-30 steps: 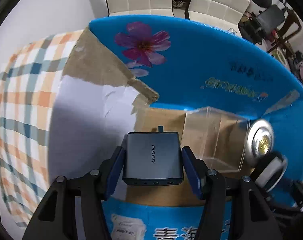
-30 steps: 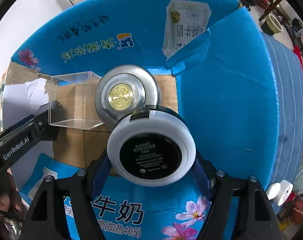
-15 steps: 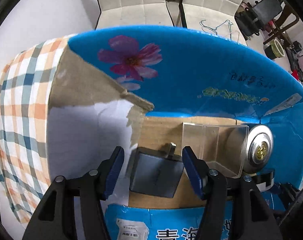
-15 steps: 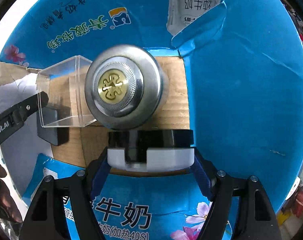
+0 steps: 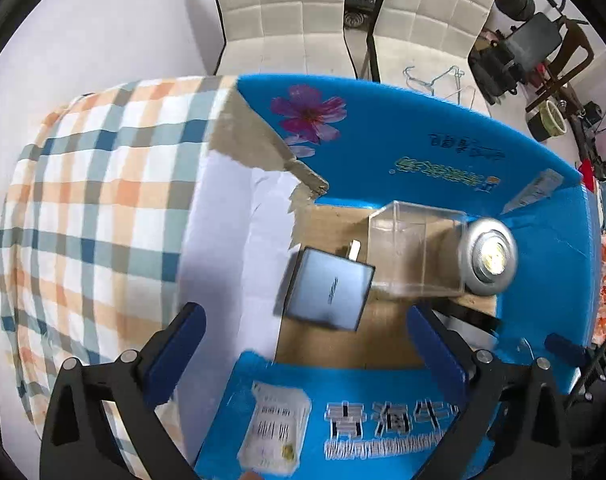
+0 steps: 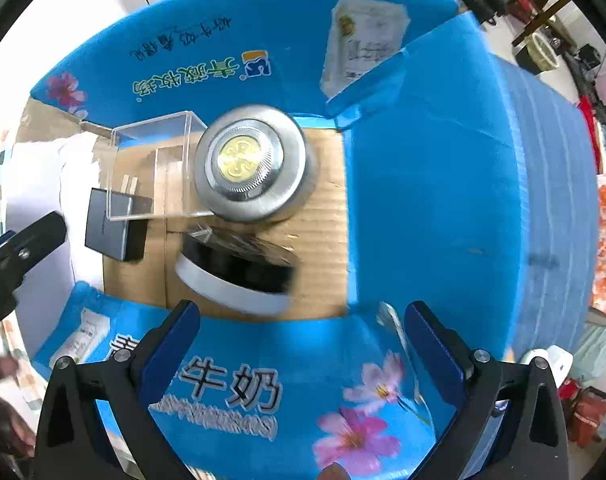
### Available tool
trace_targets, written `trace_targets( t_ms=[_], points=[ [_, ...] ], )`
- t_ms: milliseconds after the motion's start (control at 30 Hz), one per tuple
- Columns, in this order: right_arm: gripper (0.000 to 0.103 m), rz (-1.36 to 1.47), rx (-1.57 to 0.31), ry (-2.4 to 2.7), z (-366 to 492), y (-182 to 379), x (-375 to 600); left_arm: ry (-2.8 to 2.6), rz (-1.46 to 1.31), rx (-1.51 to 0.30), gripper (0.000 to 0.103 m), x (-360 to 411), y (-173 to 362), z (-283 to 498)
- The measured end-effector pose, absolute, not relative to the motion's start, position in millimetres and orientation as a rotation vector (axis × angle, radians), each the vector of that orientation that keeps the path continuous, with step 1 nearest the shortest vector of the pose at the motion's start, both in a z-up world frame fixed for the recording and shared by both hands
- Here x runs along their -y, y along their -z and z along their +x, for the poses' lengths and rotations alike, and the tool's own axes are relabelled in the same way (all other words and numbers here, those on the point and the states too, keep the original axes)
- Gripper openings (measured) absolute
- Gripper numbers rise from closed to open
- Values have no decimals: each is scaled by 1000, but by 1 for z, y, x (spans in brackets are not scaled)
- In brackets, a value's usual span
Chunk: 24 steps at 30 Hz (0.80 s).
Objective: Organize rigid objects
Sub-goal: 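Lower the charger and compact into the box and open both tools, then grasp the gold tin with left tool while right tool grasps white cream jar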
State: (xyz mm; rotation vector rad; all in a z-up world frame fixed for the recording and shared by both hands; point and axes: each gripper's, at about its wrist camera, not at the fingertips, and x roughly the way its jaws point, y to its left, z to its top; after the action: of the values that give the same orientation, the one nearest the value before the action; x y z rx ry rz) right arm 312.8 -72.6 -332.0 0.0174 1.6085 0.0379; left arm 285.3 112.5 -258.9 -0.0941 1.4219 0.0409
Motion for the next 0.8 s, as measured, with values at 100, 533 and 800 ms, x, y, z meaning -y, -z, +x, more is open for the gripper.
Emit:
trace_targets(
  t_ms=[100,533,800],
  points=[
    [103,16,-1579,-45,297,311,81,-33,-82,-1385,103,-110,242,268],
    [103,37,-1417,-103,234,225,79,-22,-57,-1234,103,-99,167,207],
    [103,46,-1314,-128,205,167,94,-14,-38,-1151,103,-87,121,171]
  ],
)
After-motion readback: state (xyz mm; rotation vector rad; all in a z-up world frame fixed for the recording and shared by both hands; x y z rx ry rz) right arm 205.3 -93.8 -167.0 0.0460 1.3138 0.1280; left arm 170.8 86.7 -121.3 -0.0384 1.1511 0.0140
